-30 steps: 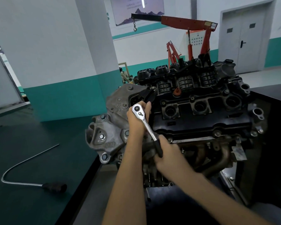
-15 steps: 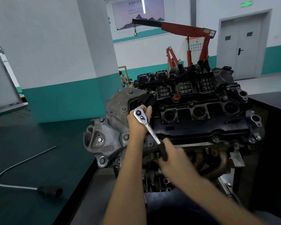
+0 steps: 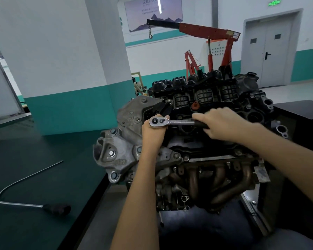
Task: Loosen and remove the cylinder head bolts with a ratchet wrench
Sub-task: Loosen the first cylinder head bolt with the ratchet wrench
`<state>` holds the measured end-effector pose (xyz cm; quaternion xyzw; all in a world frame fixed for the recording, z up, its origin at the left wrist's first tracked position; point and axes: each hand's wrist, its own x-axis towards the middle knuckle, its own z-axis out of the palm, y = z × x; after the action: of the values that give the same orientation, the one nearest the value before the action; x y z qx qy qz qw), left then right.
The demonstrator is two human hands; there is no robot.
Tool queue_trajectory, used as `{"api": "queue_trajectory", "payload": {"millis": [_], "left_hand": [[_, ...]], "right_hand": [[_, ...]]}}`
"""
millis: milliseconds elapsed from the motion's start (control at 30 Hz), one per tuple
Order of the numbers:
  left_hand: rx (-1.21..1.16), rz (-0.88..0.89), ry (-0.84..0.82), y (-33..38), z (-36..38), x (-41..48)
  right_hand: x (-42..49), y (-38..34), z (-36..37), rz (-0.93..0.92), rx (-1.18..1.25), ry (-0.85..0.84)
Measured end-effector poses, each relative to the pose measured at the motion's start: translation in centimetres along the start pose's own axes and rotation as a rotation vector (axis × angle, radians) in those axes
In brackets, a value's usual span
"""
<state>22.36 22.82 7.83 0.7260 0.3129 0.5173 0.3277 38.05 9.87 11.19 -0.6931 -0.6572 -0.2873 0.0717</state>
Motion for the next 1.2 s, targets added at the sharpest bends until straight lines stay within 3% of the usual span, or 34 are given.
{"api": "queue_trajectory", "payload": {"millis": [133, 300, 433, 600, 767, 867, 900, 1033, 1133, 1200], "left_hand": [[-0.065, -0.010, 0.038, -0.4, 0.0, -0.2], [0.002, 0.028, 0.037, -0.2, 0.2, -0.1], [0.008, 0.081, 0.048, -0.2, -0.1, -0.4], [-0.041, 0.057, -0.016, -0.6, -0.2, -0.2], [-0.046, 0.003, -0.031, -0.6, -0.2, 0.3], [-0.083, -0.018, -0.003, -0.7, -0.1, 0.4], [-0.071, -0.018, -0.003, -0.7, -0.1, 0.4], [-0.013, 0.053, 0.004, -0.5, 0.1, 0.0], [0.014, 0.097, 0.044, -0.6, 0.0, -0.2], [0.009, 0.085, 0.048, -0.5, -0.1, -0.3]], "right_hand": [[-1.3, -2.4, 1.0, 0.071, 0.023, 0.062], [-6.2, -12.9, 5.0, 0.386, 0.758, 0.062], [-5.4, -18.1, 5.6, 0.487, 1.041, 0.113], [-5.7, -11.6, 4.5, 0.337, 0.832, -0.014], [-1.5, -1.7, 0.4, 0.060, 0.147, -0.038], [-1.3, -2.3, 0.5, 0.105, 0.100, 0.007], [-2.4, -3.6, 1.0, 0.160, 0.170, 0.012], [-6.3, -13.3, 4.3, 0.430, 0.825, -0.008], [-5.2, -18.8, 5.2, 0.550, 1.008, 0.046], [-5.1, -18.8, 5.1, 0.552, 1.065, 0.050]]}}
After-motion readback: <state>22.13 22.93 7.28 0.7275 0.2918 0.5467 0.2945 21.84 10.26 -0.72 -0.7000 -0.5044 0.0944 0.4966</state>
